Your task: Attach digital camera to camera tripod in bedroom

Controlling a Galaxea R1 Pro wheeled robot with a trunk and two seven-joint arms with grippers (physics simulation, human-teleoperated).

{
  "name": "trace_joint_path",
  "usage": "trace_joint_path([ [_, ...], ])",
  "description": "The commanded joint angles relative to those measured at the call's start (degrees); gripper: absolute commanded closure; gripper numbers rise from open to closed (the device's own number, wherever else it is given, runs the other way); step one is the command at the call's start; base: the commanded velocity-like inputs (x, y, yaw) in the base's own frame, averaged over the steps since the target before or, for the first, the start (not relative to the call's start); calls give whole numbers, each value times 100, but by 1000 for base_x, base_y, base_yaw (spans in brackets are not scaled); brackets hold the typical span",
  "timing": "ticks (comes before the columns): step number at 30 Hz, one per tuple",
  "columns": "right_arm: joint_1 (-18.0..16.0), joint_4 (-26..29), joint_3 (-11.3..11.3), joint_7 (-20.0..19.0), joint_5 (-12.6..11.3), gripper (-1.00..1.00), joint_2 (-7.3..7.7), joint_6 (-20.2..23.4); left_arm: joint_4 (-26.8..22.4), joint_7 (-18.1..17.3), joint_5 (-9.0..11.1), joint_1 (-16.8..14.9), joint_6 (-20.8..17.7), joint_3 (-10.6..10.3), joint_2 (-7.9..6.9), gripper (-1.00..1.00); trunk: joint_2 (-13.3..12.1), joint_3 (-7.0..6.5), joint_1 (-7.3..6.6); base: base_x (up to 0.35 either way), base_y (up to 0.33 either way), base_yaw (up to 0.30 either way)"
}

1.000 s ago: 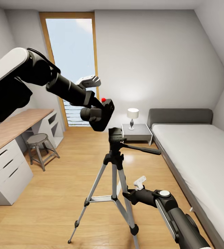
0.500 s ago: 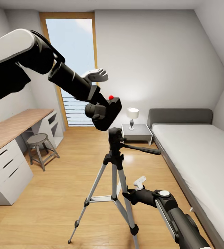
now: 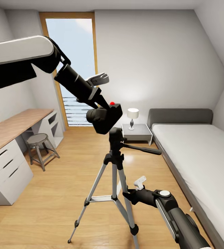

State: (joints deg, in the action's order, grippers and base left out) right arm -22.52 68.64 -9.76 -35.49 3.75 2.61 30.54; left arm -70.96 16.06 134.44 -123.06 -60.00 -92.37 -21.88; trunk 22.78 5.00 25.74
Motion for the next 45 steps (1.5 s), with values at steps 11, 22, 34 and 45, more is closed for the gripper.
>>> trace_joint_path([
  [11,-6,7,-4,-24,40,100,2,22,1500,-4442,-3195,-477,0,-1048,378,100,14,14,4,0,0,0],
  [22,-6,9,-15,-22,38,100,2,22,2619,-7916,-6047,-542,0,-1313,903,100,14,14,4,0,0,0],
  [34,-6,9,-16,37,38,100,2,22,2393,-8534,-6566,-551,0,-1368,1016,100,14,14,4,0,0,0],
  [45,-47,-42,-55,52,12,100,-42,-5,2147,-8648,-6760,-480,0,-1414,967,100,14,14,4,0,0,0],
])
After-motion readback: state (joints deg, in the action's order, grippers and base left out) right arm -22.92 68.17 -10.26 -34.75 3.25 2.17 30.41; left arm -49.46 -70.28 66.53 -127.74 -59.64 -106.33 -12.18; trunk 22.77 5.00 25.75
